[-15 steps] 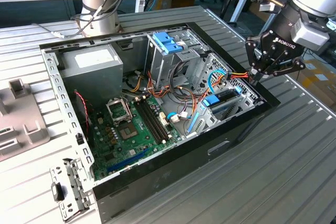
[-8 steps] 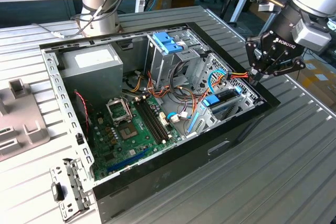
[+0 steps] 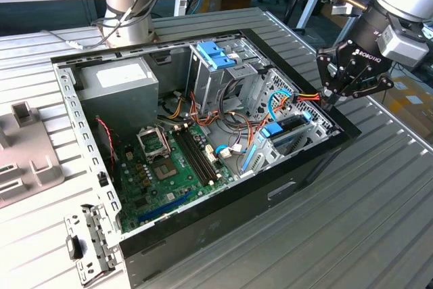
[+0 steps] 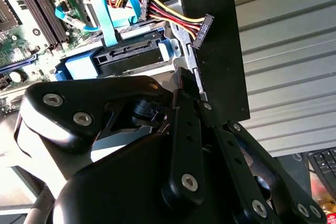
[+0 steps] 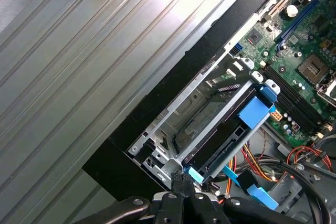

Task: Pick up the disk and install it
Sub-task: 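Insert the first disk wire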

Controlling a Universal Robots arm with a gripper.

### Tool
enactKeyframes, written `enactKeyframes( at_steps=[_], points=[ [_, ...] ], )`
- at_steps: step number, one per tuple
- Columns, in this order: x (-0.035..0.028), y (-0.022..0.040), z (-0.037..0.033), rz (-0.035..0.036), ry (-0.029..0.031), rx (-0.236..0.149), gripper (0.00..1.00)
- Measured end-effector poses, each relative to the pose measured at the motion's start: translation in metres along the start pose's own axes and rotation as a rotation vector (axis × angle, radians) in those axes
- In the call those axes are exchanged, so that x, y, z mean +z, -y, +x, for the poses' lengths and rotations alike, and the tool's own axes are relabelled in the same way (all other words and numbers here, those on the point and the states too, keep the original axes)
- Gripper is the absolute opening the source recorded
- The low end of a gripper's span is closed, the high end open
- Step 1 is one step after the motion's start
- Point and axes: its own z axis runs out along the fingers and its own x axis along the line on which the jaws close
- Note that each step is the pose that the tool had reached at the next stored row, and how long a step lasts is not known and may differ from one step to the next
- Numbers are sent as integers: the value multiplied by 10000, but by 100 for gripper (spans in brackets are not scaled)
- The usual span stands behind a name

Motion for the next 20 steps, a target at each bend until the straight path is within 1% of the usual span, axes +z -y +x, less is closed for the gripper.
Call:
enactKeyframes(
  at_steps=[2, 6, 7, 8, 10, 12, 14, 17, 20],
  points=[
    [0, 0, 0, 0, 0, -3, 11],
    [0, 0, 0, 0, 0, -8, 36],
    [0, 0, 0, 0, 0, -9, 36],
    [0, 0, 0, 0, 0, -11, 42],
    [0, 0, 0, -1, 0, -14, 42],
    [1, 13, 12, -1, -1, -15, 42],
    [1, 31, 25, -1, 0, -14, 42],
    [1, 77, 48, 0, 0, -14, 42],
    [1, 101, 44, -1, -1, -12, 42]
  ],
)
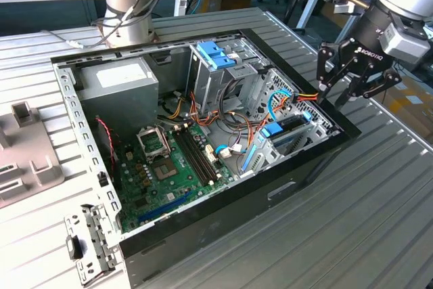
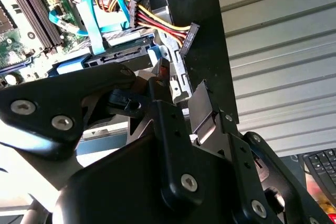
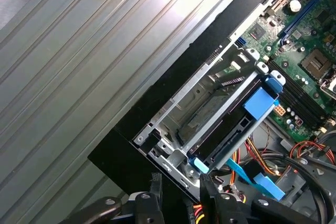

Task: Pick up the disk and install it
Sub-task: 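Insert the first disk wire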

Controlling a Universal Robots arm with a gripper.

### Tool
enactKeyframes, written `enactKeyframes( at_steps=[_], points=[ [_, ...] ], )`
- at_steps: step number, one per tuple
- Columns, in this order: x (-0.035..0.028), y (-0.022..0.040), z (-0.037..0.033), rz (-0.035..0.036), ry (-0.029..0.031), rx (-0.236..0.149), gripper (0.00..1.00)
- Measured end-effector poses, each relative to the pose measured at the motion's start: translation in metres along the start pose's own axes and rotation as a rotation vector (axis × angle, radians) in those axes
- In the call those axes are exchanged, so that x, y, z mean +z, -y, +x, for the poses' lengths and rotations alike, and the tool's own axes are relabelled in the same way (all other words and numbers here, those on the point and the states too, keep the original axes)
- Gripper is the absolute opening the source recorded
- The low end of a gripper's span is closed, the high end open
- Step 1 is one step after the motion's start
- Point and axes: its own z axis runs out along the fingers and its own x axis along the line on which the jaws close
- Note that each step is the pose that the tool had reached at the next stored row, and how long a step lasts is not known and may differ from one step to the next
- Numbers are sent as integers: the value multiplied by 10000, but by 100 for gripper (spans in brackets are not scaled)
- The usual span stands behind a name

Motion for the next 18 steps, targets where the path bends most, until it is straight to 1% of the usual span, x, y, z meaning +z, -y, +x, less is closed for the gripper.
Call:
enactKeyframes(
  at_steps=[5, 7, 9, 12, 15, 18],
  points=[
    [4, 53, -45, 1, 1, -3, 42],
    [5, 102, -39, 0, 0, -2, 42],
    [7, 127, -51, 1, 1, -1, 42],
    [13, 147, -50, 1, 1, -2, 42],
    [23, 177, -34, 0, 0, -1, 42],
    [34, 191, -38, -1, -1, -2, 42]
  ],
)
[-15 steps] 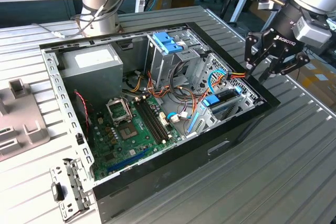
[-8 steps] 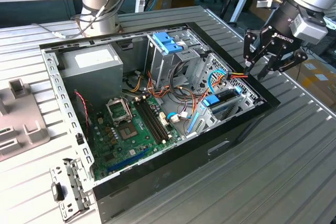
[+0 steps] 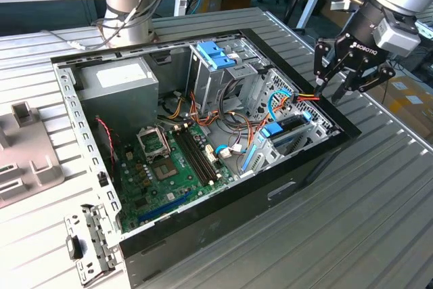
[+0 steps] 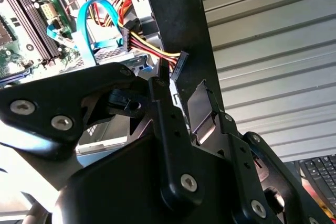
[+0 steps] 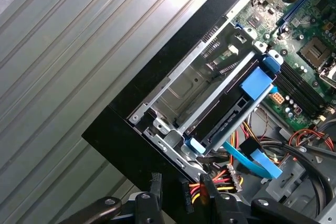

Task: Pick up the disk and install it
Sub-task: 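Insert the first disk wire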

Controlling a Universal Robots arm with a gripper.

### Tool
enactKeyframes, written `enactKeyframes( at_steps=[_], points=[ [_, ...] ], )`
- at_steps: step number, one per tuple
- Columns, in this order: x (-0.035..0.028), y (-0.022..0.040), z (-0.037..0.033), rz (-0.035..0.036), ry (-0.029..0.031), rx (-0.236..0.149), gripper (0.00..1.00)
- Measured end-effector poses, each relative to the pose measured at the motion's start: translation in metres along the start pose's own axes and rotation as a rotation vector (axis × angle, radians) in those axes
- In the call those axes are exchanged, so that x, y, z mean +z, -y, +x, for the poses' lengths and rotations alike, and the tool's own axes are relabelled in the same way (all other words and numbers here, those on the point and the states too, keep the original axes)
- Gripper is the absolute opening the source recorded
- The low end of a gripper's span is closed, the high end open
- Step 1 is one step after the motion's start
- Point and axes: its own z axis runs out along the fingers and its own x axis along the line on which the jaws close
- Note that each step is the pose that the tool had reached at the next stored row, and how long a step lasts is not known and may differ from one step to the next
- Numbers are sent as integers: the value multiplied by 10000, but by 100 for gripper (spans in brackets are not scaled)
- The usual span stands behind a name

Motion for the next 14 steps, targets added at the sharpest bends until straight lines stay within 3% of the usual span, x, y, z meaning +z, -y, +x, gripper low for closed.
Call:
enactKeyframes(
  at_steps=[14],
  points=[
    [61, 71, -20, 2, 2, 0, 42]
  ],
)
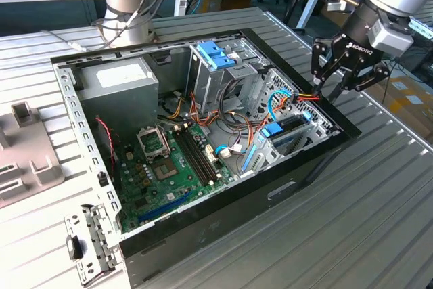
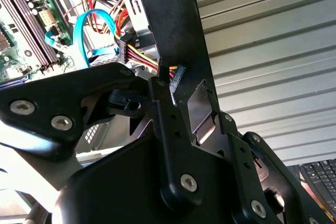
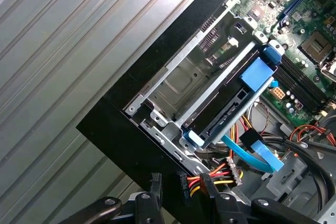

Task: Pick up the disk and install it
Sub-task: 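Insert the first disk wire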

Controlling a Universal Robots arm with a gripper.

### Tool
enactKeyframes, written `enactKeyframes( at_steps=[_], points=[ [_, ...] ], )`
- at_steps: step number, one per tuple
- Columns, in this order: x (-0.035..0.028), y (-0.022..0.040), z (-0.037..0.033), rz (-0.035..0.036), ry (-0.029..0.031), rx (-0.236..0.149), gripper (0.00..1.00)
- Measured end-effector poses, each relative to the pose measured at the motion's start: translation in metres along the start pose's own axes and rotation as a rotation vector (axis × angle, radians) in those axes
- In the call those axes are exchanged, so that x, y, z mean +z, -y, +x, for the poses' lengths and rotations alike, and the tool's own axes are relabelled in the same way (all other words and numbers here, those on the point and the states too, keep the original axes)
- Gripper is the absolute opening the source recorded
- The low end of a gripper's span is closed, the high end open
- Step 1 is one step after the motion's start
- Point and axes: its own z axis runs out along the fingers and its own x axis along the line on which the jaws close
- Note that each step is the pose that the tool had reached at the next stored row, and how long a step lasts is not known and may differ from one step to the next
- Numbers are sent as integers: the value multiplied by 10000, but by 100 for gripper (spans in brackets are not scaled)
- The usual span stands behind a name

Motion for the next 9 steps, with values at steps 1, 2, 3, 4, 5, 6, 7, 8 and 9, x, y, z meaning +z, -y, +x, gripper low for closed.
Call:
enactKeyframes(
  at_steps=[1, 2, 3, 4, 5, 6, 7, 8, 9],
  points=[
    [6, 2, -1, 0, 0, 0, 42],
    [10, 4, -2, 0, 0, -1, 42],
    [15, 6, -3, -1, -1, 0, 42],
    [20, 7, -4, 0, 0, 0, 42],
    [24, 9, -4, -2, -3, -1, 42],
    [33, 9, -3, -1, -1, -1, 42],
    [41, 10, -2, -2, -2, -3, 42],
    [47, 10, -2, -2, -2, -4, 42],
    [48, 10, -2, -2, -3, -4, 42]
  ],
)
